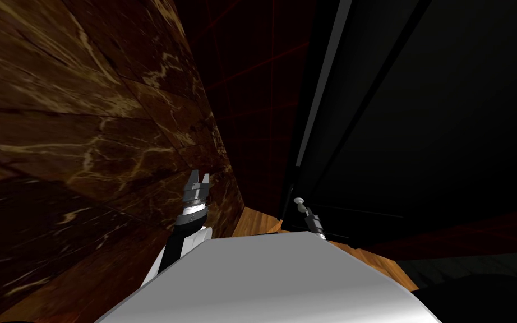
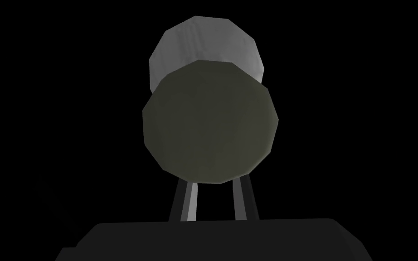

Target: Pull the door open

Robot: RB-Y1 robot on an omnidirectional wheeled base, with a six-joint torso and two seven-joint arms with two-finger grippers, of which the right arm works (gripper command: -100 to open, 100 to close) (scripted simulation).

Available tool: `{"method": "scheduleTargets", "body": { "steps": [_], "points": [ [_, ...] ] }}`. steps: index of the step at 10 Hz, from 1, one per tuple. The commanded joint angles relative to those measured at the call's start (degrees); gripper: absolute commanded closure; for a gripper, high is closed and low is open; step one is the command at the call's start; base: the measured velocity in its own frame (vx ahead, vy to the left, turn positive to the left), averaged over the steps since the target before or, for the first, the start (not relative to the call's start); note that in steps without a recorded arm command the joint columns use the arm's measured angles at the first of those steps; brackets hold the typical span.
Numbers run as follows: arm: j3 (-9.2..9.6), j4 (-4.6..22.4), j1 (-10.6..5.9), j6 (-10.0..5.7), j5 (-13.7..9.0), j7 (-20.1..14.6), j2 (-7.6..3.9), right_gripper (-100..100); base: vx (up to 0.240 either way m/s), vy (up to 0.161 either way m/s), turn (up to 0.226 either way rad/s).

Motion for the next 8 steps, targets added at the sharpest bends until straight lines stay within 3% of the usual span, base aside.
{"method": "scheduleTargets", "body": {
  "steps": [1,8],
  "points": [
    [2.05,-1.4,-1.11,-0.75,-0.8,-2.5,0.61,100,-0.033,-0.023,0.088],
    [3.39,-1.7,-0.78,-0.93,-3.7,-7.3,0.18,100,-0.026,-0.007,0.043]
  ]
}}
